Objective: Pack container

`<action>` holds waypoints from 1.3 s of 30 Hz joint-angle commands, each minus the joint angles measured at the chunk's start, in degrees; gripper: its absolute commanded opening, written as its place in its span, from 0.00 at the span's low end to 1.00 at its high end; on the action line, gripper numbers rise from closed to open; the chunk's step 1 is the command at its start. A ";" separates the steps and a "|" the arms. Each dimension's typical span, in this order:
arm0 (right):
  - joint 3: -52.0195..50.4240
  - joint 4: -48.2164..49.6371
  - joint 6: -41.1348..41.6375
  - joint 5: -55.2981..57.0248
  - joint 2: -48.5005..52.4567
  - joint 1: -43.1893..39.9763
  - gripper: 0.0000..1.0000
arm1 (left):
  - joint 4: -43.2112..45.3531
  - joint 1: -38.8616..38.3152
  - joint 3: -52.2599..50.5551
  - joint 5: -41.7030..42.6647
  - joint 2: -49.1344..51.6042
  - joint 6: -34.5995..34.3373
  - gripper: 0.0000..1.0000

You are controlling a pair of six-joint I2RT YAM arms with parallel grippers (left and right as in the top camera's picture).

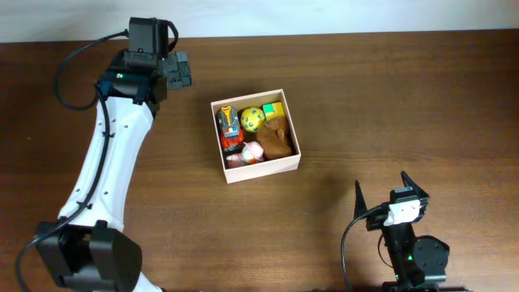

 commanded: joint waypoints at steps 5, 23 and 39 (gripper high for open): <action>-0.33 -0.33 0.87 0.22 -0.55 -0.50 0.99 | -1.25 0.63 0.68 -1.01 -3.30 -0.07 0.99; -0.33 -0.35 0.87 0.22 -0.55 -0.50 0.99 | -8.02 0.74 -7.58 -2.58 -44.52 -0.07 0.99; -0.33 -0.35 0.87 0.22 -0.55 -0.50 0.99 | 9.46 0.85 -49.35 -3.58 -76.30 -0.09 0.99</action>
